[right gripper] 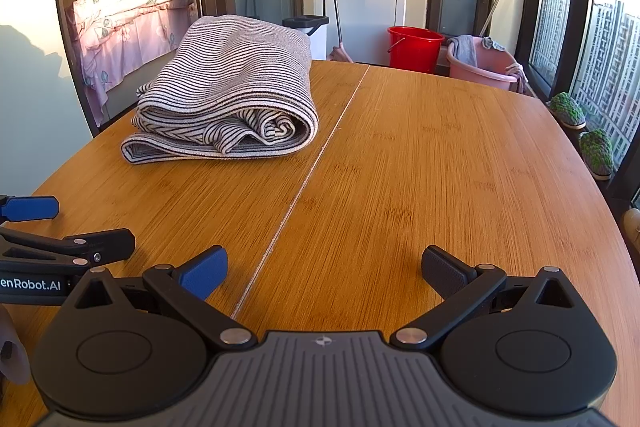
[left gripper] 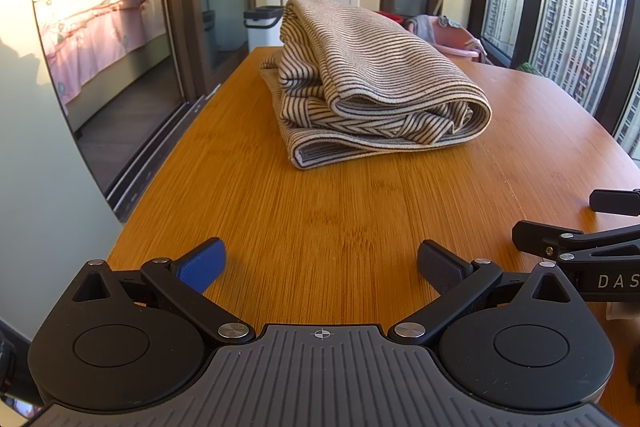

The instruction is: Fold clothes

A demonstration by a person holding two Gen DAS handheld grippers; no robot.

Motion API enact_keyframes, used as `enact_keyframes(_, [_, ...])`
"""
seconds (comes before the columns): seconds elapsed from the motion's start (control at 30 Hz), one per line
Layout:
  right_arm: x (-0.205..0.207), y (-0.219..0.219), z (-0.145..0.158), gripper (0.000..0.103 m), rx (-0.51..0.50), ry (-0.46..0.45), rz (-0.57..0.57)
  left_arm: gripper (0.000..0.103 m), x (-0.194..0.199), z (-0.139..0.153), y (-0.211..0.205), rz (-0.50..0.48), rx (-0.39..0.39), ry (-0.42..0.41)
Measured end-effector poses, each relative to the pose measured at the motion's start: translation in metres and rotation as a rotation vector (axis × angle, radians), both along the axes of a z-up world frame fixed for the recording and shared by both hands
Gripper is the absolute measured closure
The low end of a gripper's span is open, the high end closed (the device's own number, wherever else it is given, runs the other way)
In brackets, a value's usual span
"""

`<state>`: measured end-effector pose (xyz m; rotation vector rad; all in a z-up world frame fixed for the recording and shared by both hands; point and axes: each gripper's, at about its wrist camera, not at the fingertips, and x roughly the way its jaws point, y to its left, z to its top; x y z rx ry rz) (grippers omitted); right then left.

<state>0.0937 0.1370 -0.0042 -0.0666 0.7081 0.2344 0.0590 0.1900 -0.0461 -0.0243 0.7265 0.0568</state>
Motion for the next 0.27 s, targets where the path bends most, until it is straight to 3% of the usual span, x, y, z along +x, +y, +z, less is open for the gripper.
enact_keyframes(0.27, [0.0002, -0.002, -0.001, 0.0, -0.01, 0.0, -0.044, 0.0, -0.0002, 0.0002, 0.0007, -0.002, -0.002, -0.001])
